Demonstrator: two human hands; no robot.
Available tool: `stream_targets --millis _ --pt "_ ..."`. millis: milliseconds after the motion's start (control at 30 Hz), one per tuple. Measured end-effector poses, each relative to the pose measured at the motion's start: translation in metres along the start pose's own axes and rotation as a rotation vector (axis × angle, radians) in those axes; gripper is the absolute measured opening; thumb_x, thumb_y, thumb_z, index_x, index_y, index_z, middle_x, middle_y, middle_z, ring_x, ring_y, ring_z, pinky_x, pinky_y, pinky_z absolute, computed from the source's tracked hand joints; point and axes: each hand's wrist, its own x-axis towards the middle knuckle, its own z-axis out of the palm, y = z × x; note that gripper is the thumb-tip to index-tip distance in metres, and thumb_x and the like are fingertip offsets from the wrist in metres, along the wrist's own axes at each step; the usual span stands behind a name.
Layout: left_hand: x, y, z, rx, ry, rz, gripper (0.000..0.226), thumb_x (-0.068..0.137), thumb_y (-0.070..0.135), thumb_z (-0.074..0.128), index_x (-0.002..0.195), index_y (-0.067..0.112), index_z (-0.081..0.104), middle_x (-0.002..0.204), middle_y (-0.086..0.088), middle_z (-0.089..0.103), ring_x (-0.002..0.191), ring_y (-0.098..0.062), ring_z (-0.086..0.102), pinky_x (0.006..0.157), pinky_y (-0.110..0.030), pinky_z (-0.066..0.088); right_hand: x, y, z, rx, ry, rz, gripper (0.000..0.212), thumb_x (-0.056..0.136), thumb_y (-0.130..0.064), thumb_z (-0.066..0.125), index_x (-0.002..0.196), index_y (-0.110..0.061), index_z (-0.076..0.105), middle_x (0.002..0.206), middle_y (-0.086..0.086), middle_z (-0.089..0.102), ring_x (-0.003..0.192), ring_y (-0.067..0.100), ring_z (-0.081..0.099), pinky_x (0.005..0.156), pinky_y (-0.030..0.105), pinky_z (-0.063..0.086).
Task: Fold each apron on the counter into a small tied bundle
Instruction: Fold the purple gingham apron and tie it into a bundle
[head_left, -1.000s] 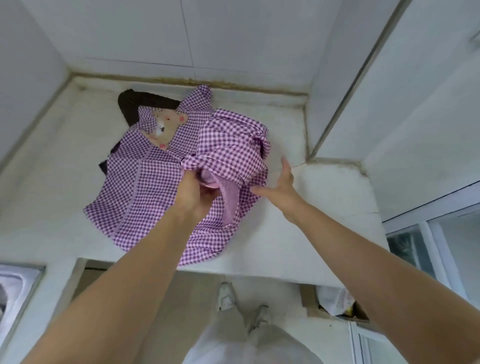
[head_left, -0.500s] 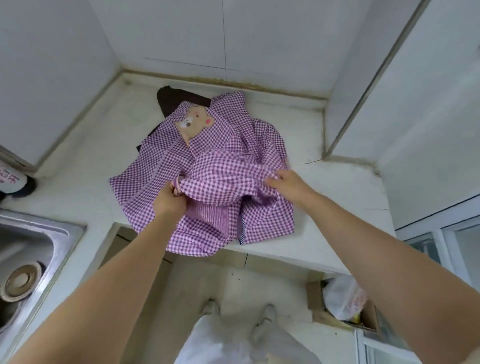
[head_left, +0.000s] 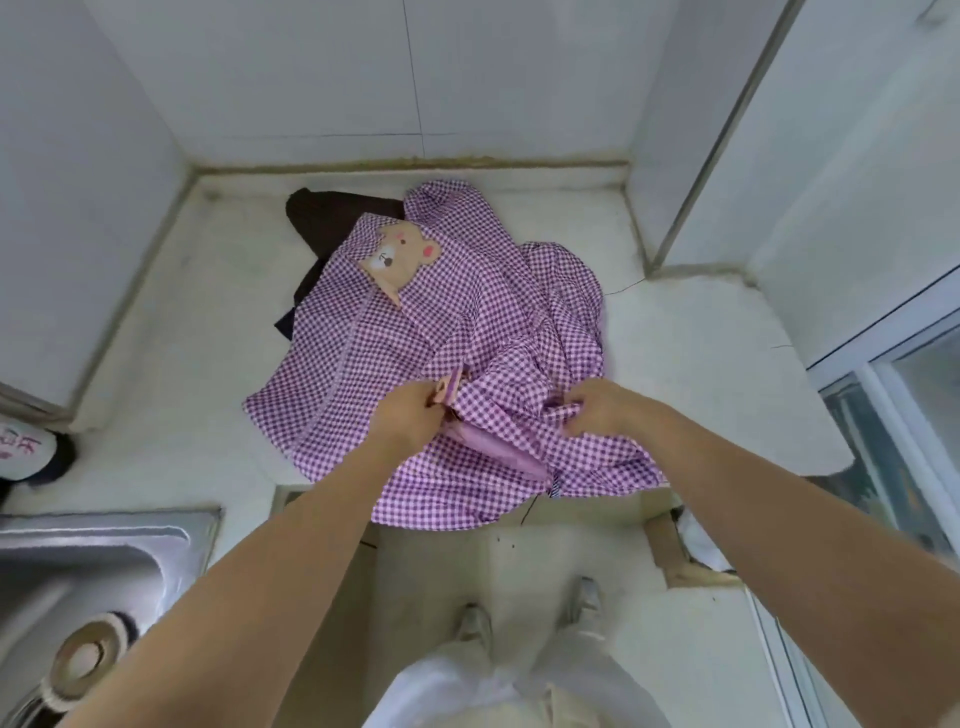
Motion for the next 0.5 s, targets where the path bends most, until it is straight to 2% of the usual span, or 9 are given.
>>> stream_targets --millis 133,167,233,267,300,333,400,467,500 --pt "0.014 -0.028 -0.023 -0.143 0.301 -0.251 0.022 0.095 0.005 0.045 0.099 -0.006 0.064 0.101 -0.028 0.066 0.096 -0.043 0.061 0.077 -0.044 0.044 -0.011 0.029 0.01 -0.051 0.257 0.297 0.059 0.087 -0.029 0.063 0.137 -0.011 0.037 0.13 0.015 0.051 0.117 0.032 0.053 0.096 0.041 0.046" --pt "0.018 -0.033 -0.027 -0.155 0.308 -0.305 0.024 0.096 0.006 0.044 0.105 -0.006 0.063 0.108 -0.029 0.065 0.102 -0.043 0.06 0.082 -0.043 0.044 -0.013 0.034 0.01 -0.05 0.215 0.348 0.059 0.086 -0.034 0.063 0.135 -0.011 0.038 0.132 0.016 0.049 0.117 0.032 0.052 0.095 0.042 0.046" --pt "0.025 -0.037 -0.029 -0.123 0.251 -0.353 0.031 0.095 0.006 0.047 0.122 -0.005 0.055 0.126 -0.03 0.054 0.115 -0.044 0.052 0.092 -0.044 0.041 -0.013 0.039 0.011 0.066 0.129 0.325 0.035 0.09 -0.035 0.059 0.111 -0.007 0.053 0.123 0.016 0.056 0.103 0.027 0.056 0.083 0.035 0.046" --pt "0.025 -0.036 -0.026 -0.089 0.227 -0.365 0.04 0.092 0.007 0.052 0.13 -0.004 0.047 0.136 -0.03 0.043 0.122 -0.045 0.045 0.099 -0.045 0.038 -0.013 0.035 0.011 0.149 0.168 0.289 0.027 0.094 -0.033 0.053 0.098 -0.006 0.057 0.116 0.016 0.061 0.097 0.026 0.057 0.08 0.033 0.045" --pt "0.025 -0.032 -0.022 -0.032 0.238 -0.352 0.053 0.088 0.009 0.057 0.136 -0.003 0.039 0.145 -0.029 0.031 0.129 -0.045 0.037 0.105 -0.049 0.035 -0.013 0.029 0.009 0.241 0.27 0.247 0.028 0.097 -0.031 0.048 0.097 -0.006 0.061 0.115 0.016 0.062 0.098 0.028 0.059 0.083 0.033 0.046" --pt "0.023 -0.028 -0.018 0.055 0.311 -0.271 0.065 0.082 0.01 0.062 0.139 -0.002 0.034 0.15 -0.027 0.023 0.134 -0.044 0.03 0.11 -0.052 0.03 -0.01 0.021 0.007 0.336 0.404 0.194 0.031 0.1 -0.03 0.044 0.108 -0.007 0.063 0.122 0.016 0.062 0.107 0.031 0.059 0.09 0.034 0.046" --pt "0.02 -0.013 -0.01 0.174 0.483 0.111 0.078 0.069 0.012 0.064 0.141 0.004 0.033 0.153 -0.022 0.022 0.139 -0.042 0.024 0.113 -0.055 0.021 -0.009 -0.001 -0.002 0.517 0.637 0.044 0.033 0.102 -0.022 0.042 0.126 -0.008 0.059 0.132 0.014 0.059 0.118 0.032 0.055 0.095 0.031 0.041" --pt "0.018 0.01 -0.004 0.22 0.467 0.54 0.088 0.063 0.022 0.065 0.143 0.012 0.032 0.154 -0.016 0.025 0.139 -0.037 0.026 0.112 -0.055 0.02 -0.014 -0.025 -0.014 0.624 0.66 -0.146 0.027 0.102 -0.018 0.046 0.119 -0.006 0.062 0.121 0.012 0.064 0.111 0.029 0.058 0.087 0.029 0.042" --pt "0.017 0.022 0.0 0.23 0.39 0.631 0.093 0.064 0.029 0.067 0.146 0.015 0.028 0.154 -0.013 0.028 0.138 -0.035 0.028 0.112 -0.055 0.022 -0.016 -0.035 -0.019 0.642 0.606 -0.224 0.024 0.1 -0.018 0.048 0.114 -0.005 0.063 0.114 0.011 0.066 0.107 0.028 0.061 0.087 0.032 0.045"
